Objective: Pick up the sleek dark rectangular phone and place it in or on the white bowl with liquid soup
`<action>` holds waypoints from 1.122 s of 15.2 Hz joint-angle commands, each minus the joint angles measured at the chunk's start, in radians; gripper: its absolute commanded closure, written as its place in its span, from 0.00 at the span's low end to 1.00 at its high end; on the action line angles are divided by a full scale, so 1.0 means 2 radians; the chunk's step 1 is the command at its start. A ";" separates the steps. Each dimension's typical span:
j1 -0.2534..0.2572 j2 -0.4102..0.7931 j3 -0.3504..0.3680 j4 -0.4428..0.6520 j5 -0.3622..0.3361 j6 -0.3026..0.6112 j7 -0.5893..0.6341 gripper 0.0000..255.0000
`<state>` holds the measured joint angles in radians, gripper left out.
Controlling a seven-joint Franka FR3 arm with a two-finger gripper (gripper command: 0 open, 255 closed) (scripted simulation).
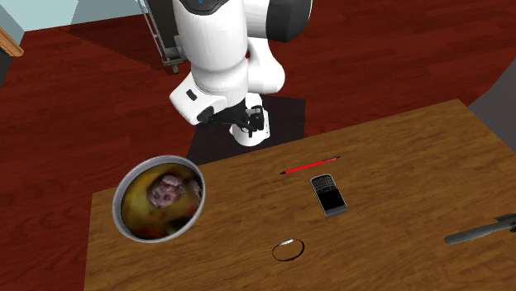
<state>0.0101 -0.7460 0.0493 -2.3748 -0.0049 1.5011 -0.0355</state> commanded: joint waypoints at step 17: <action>0.071 0.085 0.153 -0.026 0.106 0.178 0.130 0.00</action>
<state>0.1460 -0.5968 0.3327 -2.4415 0.1990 1.8388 0.2046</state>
